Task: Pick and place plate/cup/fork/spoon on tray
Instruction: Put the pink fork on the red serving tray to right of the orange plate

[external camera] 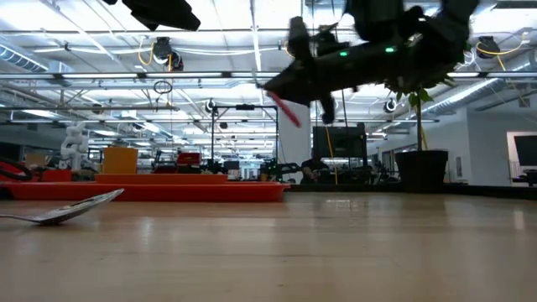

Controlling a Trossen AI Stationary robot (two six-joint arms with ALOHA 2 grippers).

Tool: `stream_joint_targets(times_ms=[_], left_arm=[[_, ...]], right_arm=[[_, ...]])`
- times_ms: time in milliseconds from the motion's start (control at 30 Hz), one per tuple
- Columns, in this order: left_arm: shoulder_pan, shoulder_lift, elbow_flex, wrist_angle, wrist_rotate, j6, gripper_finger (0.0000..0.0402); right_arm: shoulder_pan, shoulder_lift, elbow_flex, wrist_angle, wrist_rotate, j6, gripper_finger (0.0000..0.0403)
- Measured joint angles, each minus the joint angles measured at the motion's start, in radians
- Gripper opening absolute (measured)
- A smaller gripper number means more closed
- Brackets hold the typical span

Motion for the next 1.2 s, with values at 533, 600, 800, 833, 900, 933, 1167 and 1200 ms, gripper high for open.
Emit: stream_joint_targets(times_ms=[533, 600, 800, 833, 900, 933, 1167, 1200], left_arm=[[-0.05, 0.0, 0.0, -0.027, 0.0, -0.056, 0.0145], [-0.05, 0.0, 0.0, -0.027, 0.0, -0.056, 0.0145], [-0.05, 0.0, 0.0, -0.034, -0.001, -0.051, 0.0145], [-0.05, 0.0, 0.0, -0.034, -0.001, -0.051, 0.0145], [-0.05, 0.0, 0.0, -0.033, -0.001, -0.051, 0.0145], [-0.05, 0.0, 0.0, -0.034, -0.001, -0.051, 0.0145], [-0.05, 0.0, 0.0, -0.033, -0.003, -0.039, 0.0145], [-0.05, 0.0, 0.0, -0.033, -0.003, -0.039, 0.0145]], right_arm=[[-0.015, 0.366, 0.387, -0.003, 0.105, 0.13, 0.0023], [-0.016, 0.4, 0.419, -0.003, 0.102, 0.145, 0.0024], [-0.026, 0.472, 0.472, -0.024, 0.127, 0.182, 0.0023], [-0.029, 0.477, 0.472, -0.034, 0.155, 0.186, 0.0023], [-0.031, 0.477, 0.472, -0.076, 0.21, 0.184, 0.0023], [-0.031, 0.476, 0.472, -0.092, 0.239, 0.175, 0.0023], [-0.023, 0.476, 0.472, -0.216, 0.4, 0.218, 0.0023], [-0.023, 0.476, 0.472, -0.238, 0.423, 0.235, 0.0023]])
